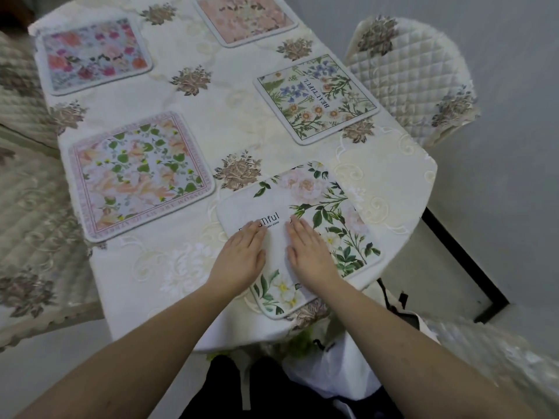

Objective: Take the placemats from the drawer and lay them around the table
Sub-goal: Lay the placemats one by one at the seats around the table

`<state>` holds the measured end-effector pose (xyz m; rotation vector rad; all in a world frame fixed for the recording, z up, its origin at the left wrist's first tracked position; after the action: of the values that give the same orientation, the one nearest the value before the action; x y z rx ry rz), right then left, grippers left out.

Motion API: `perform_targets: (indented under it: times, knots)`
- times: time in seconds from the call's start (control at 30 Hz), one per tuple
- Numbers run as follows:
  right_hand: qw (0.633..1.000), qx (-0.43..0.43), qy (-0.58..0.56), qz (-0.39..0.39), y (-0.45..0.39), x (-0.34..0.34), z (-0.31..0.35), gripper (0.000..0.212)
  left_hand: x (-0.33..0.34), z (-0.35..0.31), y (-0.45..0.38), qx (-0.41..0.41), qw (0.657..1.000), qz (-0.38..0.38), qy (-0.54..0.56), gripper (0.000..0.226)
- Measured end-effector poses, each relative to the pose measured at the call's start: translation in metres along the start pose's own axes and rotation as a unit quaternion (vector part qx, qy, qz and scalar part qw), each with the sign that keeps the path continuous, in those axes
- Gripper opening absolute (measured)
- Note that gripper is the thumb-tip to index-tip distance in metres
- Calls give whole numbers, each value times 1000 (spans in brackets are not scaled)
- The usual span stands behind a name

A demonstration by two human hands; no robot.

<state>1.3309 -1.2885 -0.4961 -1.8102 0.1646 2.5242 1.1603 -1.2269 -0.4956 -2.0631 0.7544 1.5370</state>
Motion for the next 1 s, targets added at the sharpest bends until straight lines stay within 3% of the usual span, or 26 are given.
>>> perform_targets:
  times: [0.17, 0.47, 0.77, 1.0]
  knots:
    - [998, -13, 53, 17, -23, 4, -10, 60, 17, 10, 3, -12, 999, 33, -31, 62]
    - [991, 126, 45, -19, -50, -24, -90, 68, 19, 12, 3, -30, 997, 66, -36, 63]
    - [976, 212, 16, -42, -66, -20, -91, 70, 8, 39, -5, -16, 997, 75, -31, 74]
    - [972, 225, 7, -64, -97, -22, -87, 67, 4, 71, -9, -85, 995, 55, -22, 83]
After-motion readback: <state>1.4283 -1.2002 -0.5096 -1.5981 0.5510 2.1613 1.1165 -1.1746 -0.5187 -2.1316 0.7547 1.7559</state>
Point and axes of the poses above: each hand's wrist, its own y-axis away from the middle knuckle, its own x-axis out of the palm, z = x × y, the point moved 3 cm from there along -y, towards the middle knuckle, and after that the axes turned 2 degrees about -z, right-handed, at the moved point
